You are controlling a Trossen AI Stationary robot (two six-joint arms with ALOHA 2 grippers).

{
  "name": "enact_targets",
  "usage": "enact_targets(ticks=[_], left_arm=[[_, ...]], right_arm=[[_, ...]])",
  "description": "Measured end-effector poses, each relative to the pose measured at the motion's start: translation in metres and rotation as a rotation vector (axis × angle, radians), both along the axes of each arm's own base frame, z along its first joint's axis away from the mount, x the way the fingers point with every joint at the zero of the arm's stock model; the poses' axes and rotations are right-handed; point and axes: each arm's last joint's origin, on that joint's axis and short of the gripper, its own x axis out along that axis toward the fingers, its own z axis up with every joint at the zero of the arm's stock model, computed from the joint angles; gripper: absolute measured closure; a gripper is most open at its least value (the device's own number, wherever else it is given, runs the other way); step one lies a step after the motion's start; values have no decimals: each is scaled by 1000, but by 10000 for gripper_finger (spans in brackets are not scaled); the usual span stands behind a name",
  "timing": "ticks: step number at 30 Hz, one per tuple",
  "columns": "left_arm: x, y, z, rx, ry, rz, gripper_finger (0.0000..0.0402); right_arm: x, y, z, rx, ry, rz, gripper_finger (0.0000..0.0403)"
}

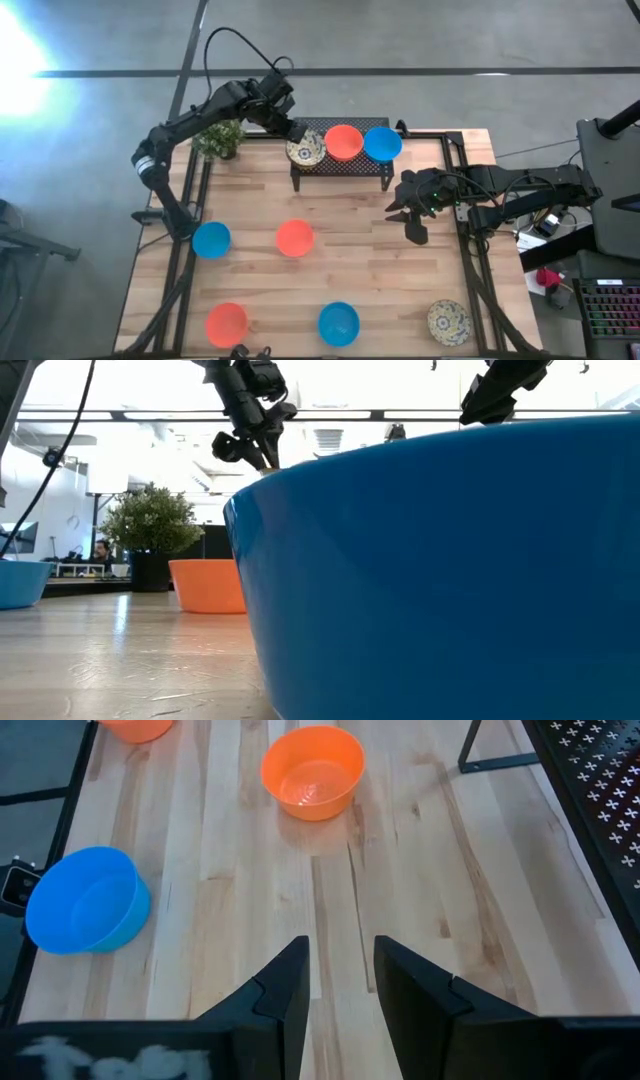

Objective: Pick & Place Mini bowls
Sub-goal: Stack the top yellow patterned bowl on the yellow patterned bowl on the shelf, then stack the yellow patterned bowl on the yellow patterned bowl on the shelf

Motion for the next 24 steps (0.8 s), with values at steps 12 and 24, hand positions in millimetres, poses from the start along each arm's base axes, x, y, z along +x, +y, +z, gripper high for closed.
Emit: enact_targets(ticks=[12,24], left_arm=[[-1,0,4,36,16,20,300],[-3,-8,42,190,-38,-83,301]], right_arm=[[0,0,0,0,1,0,291],[0,0,0,-27,-2,27,292]])
